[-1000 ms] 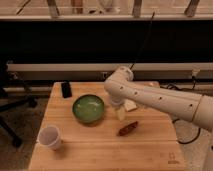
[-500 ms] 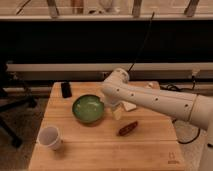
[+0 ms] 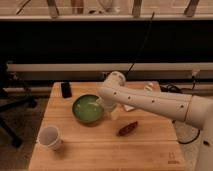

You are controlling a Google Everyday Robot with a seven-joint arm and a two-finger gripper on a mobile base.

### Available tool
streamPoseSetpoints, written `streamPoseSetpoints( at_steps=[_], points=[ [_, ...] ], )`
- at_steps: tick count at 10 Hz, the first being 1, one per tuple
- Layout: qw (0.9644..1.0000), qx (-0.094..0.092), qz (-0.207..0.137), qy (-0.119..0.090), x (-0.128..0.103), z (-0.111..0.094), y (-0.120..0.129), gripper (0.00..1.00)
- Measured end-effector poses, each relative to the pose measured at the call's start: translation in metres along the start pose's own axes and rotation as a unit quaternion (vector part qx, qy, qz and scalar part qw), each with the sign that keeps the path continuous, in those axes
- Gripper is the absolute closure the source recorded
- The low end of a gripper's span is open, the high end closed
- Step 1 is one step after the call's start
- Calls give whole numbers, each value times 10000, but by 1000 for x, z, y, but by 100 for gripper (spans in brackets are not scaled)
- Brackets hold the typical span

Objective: Pick up the ceramic bowl

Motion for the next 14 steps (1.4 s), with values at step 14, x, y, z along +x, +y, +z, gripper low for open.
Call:
streamPoseSetpoints(
  at_steps=[14],
  points=[
    [9985,86,-518,-171,-4,41,-6,20]
  ],
)
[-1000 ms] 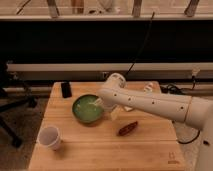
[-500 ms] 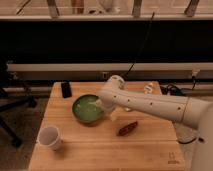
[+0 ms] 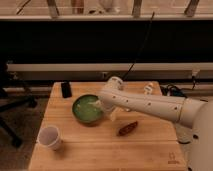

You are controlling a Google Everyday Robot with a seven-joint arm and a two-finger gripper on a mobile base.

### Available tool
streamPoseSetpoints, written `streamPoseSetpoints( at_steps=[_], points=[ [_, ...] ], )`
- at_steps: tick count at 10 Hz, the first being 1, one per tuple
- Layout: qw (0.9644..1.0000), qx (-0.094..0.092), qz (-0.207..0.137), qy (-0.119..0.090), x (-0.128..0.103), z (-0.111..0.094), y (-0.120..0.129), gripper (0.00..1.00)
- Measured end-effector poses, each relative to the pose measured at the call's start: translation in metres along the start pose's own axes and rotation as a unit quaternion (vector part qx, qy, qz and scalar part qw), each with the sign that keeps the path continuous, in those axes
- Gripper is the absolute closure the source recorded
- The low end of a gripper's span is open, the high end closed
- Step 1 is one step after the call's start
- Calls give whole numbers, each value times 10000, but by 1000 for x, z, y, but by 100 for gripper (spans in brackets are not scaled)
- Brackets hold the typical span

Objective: Pick up the ceramic bowl

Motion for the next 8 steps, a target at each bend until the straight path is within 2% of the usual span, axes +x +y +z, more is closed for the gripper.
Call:
streamPoseSetpoints(
  at_steps=[8],
  points=[
    [9996,-59,-284,-64,0,15,-6,20]
  ],
)
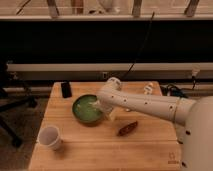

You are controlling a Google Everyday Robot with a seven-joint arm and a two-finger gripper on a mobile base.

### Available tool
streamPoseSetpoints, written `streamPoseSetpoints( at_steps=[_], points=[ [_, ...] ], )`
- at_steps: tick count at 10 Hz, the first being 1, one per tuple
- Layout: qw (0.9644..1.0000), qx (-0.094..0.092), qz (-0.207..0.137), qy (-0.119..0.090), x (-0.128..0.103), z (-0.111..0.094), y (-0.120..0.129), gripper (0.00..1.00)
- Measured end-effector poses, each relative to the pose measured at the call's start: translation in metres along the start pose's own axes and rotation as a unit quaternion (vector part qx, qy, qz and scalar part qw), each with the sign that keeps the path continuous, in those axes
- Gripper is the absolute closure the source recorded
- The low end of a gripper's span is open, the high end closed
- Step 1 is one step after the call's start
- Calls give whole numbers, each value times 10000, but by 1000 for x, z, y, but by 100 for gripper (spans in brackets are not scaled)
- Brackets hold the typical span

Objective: Pick up the ceramic bowl

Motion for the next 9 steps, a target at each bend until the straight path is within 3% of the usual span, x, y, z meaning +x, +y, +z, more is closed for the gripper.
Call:
streamPoseSetpoints(
  at_steps=[9],
  points=[
    [9997,-51,-237,-48,1,14,-7,20]
  ],
)
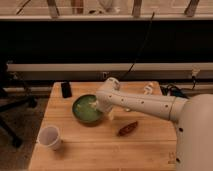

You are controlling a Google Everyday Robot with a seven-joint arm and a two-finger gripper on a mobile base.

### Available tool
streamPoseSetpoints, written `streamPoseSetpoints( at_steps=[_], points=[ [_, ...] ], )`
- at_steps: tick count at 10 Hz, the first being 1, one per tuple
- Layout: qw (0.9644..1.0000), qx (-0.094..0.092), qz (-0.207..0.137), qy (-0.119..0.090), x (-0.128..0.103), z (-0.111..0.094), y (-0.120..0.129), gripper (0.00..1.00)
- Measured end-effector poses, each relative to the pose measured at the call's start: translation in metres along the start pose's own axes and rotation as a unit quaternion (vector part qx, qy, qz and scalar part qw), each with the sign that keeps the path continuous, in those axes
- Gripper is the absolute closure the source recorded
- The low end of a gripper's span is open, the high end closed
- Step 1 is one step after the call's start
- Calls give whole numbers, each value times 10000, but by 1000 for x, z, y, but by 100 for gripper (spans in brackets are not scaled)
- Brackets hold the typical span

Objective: Pick up the ceramic bowl

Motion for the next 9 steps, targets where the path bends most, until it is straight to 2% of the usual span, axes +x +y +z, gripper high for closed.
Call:
streamPoseSetpoints(
  at_steps=[9],
  points=[
    [10000,-4,-82,-4,3,11,-7,20]
  ],
)
